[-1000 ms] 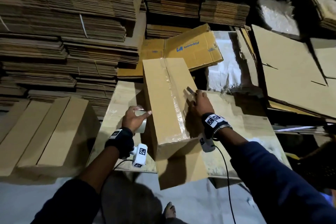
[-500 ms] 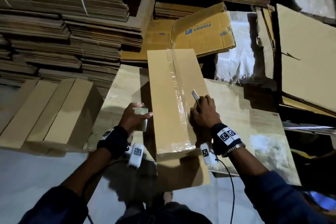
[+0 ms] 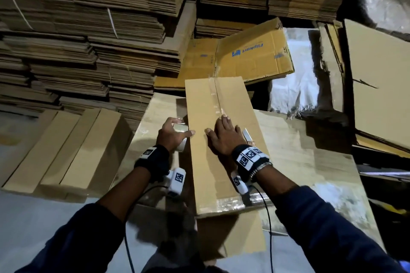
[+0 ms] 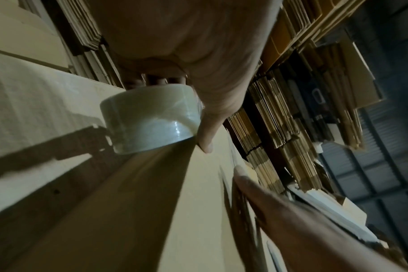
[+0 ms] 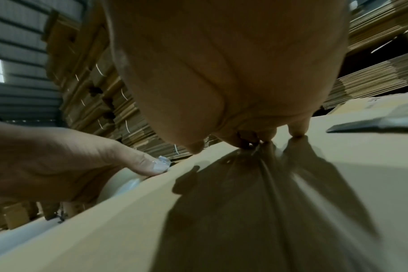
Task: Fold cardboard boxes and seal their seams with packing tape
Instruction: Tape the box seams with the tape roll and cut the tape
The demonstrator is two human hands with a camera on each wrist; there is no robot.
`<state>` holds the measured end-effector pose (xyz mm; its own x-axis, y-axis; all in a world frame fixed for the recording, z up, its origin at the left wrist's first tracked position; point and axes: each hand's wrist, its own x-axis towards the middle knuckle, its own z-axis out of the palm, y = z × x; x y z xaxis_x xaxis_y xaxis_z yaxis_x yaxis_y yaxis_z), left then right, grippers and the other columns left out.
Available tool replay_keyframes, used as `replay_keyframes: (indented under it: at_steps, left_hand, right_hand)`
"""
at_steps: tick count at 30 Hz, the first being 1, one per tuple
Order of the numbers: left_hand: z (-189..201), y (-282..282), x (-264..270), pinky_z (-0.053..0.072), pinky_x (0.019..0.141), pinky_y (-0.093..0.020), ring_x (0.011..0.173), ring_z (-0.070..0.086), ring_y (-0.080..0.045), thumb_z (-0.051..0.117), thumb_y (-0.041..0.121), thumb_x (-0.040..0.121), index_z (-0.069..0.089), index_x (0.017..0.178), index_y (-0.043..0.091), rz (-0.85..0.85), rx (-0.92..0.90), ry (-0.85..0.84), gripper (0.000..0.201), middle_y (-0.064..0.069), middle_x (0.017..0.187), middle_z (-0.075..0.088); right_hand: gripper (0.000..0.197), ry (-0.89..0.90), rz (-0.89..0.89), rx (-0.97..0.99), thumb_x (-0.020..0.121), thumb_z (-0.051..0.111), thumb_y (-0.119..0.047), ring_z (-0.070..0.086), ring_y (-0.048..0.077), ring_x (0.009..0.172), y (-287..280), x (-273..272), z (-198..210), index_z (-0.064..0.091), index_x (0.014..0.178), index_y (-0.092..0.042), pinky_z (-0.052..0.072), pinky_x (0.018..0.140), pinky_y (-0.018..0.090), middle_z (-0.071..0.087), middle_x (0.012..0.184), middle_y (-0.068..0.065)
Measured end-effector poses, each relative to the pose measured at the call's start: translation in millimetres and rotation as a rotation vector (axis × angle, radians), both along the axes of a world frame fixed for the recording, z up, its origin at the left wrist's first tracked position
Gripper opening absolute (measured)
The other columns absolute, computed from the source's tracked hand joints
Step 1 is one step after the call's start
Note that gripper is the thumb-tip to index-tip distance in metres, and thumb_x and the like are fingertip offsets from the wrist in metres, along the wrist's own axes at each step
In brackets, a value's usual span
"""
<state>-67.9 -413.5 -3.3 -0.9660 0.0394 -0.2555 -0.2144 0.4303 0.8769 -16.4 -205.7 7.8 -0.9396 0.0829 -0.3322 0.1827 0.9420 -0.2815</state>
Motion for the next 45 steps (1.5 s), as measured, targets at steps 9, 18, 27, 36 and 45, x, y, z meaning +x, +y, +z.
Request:
replay_keyframes:
  at_steps: [9, 18, 27, 36, 45]
  left_hand:
    - [-2.4, -3.7, -31.0, 0.052, 0.078, -0.038, 0.098, 0.066, -0.035, 0.096, 0.037, 0.07, 0.052, 0.111, 0.022, -0.239, -0.144, -0.031, 0.062, -0.004, 0.11, 0.07]
    - [-15.1, -11.5, -51.2, 0.058, 0.085, -0.047, 0.107, 0.059, -0.027, 0.087, 0.068, 0.048, 0.048, 0.103, 0.043, -0.352, -0.16, -0.086, 0.073, 0.003, 0.118, 0.06]
    - [-15.3, -12.4, -60.1, 0.041, 0.072, -0.027, 0.106, 0.056, -0.016, 0.097, 0.042, 0.066, 0.054, 0.118, 0.024, -0.407, -0.05, -0.101, 0.07, 0.008, 0.121, 0.061]
    - [-7.6, -42.6, -77.3, 0.056, 0.095, -0.032, 0.107, 0.067, -0.005, 0.094, 0.038, 0.075, 0.065, 0.114, 0.023, -0.446, 0.124, -0.119, 0.051, 0.007, 0.122, 0.069]
    - [42.9, -16.1, -115.7, 0.057, 0.079, -0.025, 0.094, 0.071, -0.008, 0.091, 0.02, 0.072, 0.064, 0.113, 0.025, -0.491, 0.332, -0.05, 0.049, 0.011, 0.109, 0.074]
  right_hand:
    - [0.083, -0.046, -0.024, 0.062, 0.104, 0.01, -0.065, -0.006, 0.023, 0.16, 6.6, -100.2, -1.4, 0.001, 0.165, -0.009, -0.001, 0.128, 0.054, -0.004, 0.174, 0.009]
    - [0.082, 0.028, -0.026, 0.132, 0.105, 0.009, -0.065, -0.002, 0.02, 0.16, 14.2, -189.8, -5.7, 0.007, 0.165, -0.01, 0.003, 0.126, 0.057, -0.001, 0.174, 0.006]
    - [0.045, 0.061, -0.076, 0.099, 0.105, 0.033, -0.04, 0.047, 0.029, 0.133, 35.7, -245.9, 6.8, 0.052, 0.133, -0.012, 0.026, 0.112, 0.056, 0.052, 0.14, 0.012]
    - [0.047, 0.121, -0.07, -0.121, 0.103, 0.056, -0.039, 0.054, 0.029, 0.132, 40.8, -214.4, 54.1, 0.053, 0.145, -0.018, 0.04, 0.112, 0.057, 0.059, 0.145, 0.008]
    - [0.03, -0.005, -0.009, -0.629, 0.096, 0.064, -0.057, 0.07, 0.005, 0.096, -17.5, -132.7, 90.3, 0.076, 0.095, -0.03, 0.051, 0.081, 0.025, 0.077, 0.101, -0.011]
